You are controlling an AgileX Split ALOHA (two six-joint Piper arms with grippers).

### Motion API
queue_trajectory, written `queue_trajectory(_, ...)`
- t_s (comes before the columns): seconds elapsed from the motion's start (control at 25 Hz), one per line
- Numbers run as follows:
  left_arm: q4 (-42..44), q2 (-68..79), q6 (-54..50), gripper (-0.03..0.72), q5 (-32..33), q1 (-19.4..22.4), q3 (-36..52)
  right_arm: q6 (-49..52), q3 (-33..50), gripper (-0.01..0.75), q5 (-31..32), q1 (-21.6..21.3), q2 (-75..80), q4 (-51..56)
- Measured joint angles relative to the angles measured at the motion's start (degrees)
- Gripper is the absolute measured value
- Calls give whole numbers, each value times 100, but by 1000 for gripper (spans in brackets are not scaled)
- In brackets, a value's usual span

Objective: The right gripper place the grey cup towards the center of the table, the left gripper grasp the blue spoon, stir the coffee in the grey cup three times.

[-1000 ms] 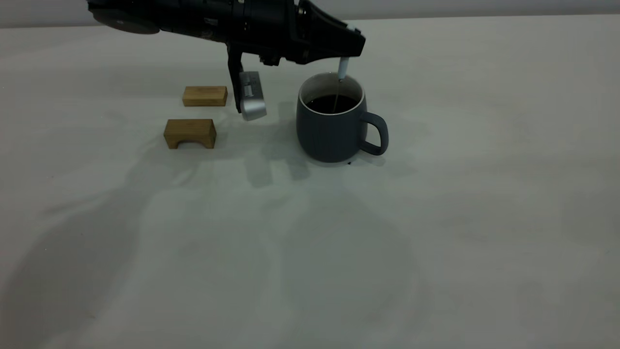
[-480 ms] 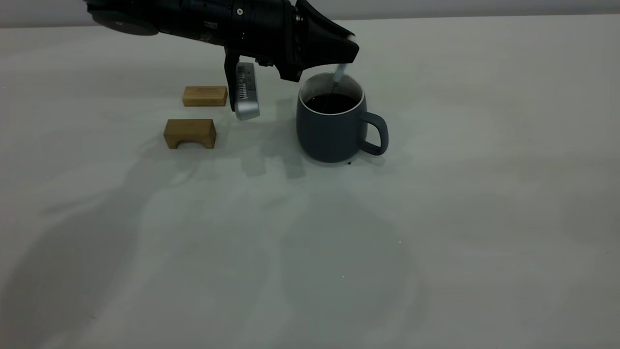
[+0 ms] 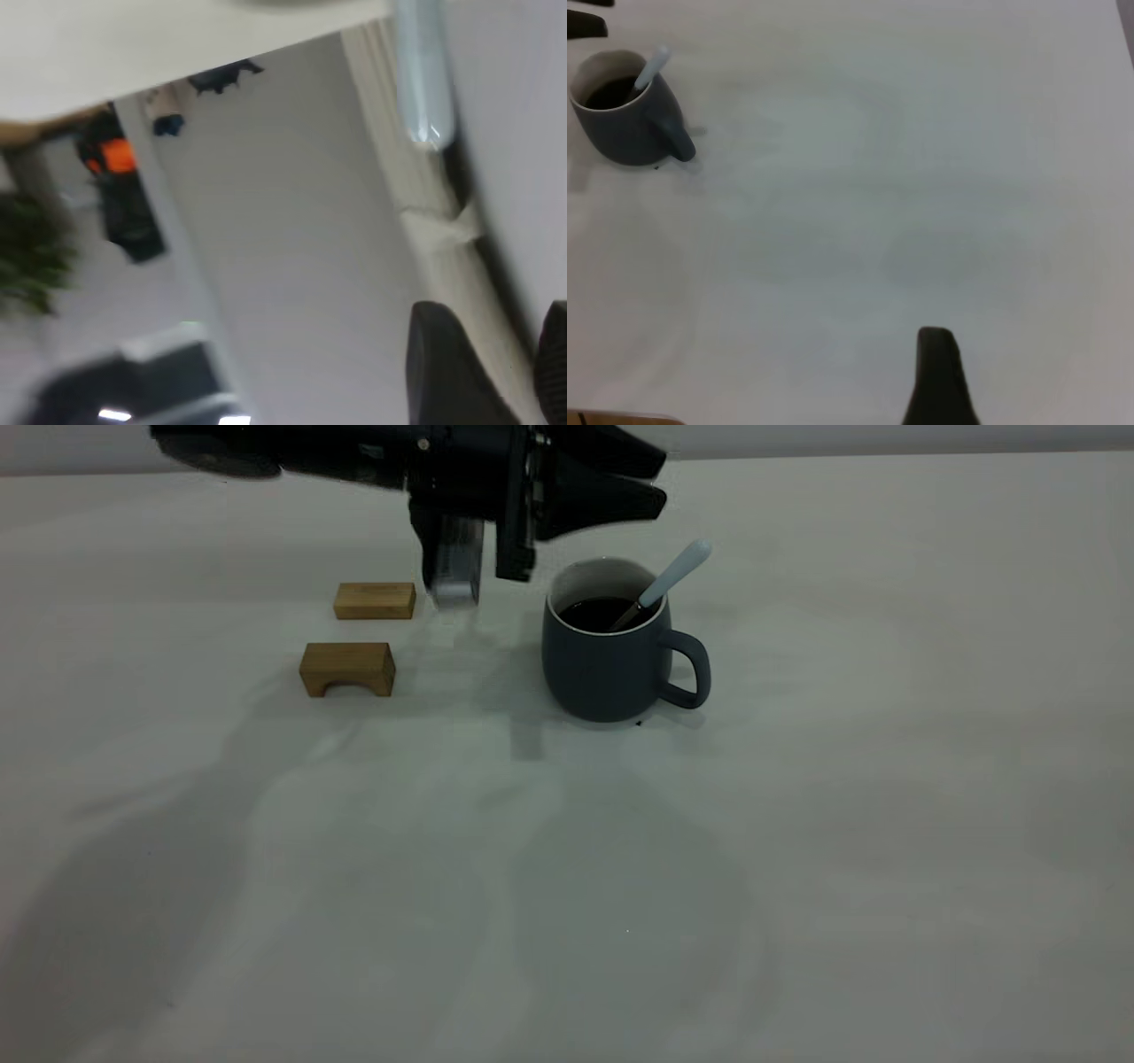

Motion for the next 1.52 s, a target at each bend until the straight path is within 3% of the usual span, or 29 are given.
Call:
queue_trajectory(0.24,1244,-1069,3651,329,13,318,0,0,0,591,0,0,0,0)
queue_trajectory(0.36,2324,-1770,5213,329,-63,497,0,0,0,591,0,0,0,0)
queue_trajectory(0.52,4138,-2786,6485,329,-69,606,0,0,0,591,0,0,0,0)
queue_trajectory(0.64,5431,-3559,6756,329,-39,612,0,0,0,591,0,0,0,0)
queue_trajectory(0.84,6685,-4818,6792,329,16,612,0,0,0,591,0,0,0,0)
queue_trajectory(1.0,6984,-5613,6277,329,89,612,0,0,0,591,0,0,0,0)
queue_trajectory(1.16,7295,-6371,4827,329,293,612,6,0,0,591,0,0,0,0)
queue_trajectory(1.32,8276,-6947,2925,329,1003,612,15,0,0,591,0,0,0,0)
queue_trajectory(1.52,9213,-7374,1516,329,1003,612,266,0,0,591,0,0,0,4)
